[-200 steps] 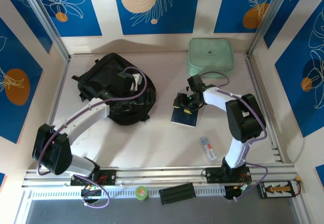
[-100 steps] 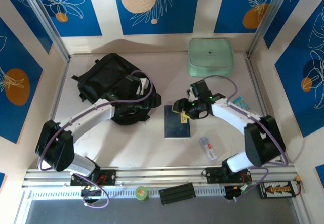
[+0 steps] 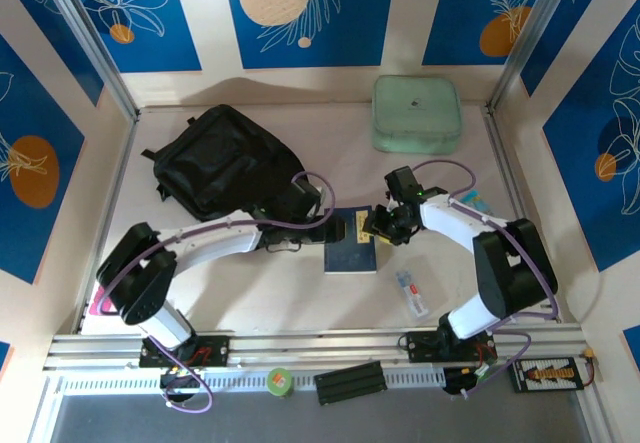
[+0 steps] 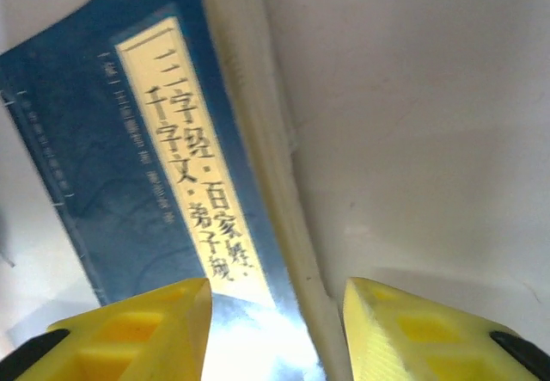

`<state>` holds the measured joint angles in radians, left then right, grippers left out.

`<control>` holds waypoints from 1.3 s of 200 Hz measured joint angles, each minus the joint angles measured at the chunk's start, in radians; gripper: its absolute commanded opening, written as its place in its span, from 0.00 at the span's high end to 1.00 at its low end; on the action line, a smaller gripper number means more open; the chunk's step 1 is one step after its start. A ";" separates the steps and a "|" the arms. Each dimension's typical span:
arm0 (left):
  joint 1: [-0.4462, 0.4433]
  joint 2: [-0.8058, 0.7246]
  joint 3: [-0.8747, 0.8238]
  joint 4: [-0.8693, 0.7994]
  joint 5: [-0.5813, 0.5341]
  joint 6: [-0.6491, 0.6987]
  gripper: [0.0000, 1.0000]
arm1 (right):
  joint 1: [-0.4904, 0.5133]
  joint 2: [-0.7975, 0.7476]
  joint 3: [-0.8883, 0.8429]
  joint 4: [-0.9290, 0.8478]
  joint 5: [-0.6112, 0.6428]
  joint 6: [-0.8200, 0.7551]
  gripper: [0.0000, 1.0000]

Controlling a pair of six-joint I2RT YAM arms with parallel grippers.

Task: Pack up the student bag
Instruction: Pick up the book at the center of the table.

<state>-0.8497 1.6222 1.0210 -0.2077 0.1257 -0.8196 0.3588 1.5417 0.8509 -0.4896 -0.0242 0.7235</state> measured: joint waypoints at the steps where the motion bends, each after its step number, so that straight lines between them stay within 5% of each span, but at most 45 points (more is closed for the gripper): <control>1: 0.000 0.003 0.000 0.001 -0.001 -0.003 0.32 | 0.000 0.002 0.000 0.000 0.000 0.000 0.57; 178: -0.002 0.175 0.005 0.014 -0.022 -0.105 0.62 | 0.008 0.053 0.000 0.017 -0.002 -0.017 0.75; 260: -0.002 0.192 0.005 0.027 -0.011 -0.107 0.64 | 0.008 0.053 -0.011 0.033 -0.031 -0.017 0.77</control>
<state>-0.8513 1.8137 1.0256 -0.1810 0.1150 -0.9268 0.3664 1.5944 0.8402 -0.4564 -0.0555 0.7067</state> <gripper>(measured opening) 0.356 0.230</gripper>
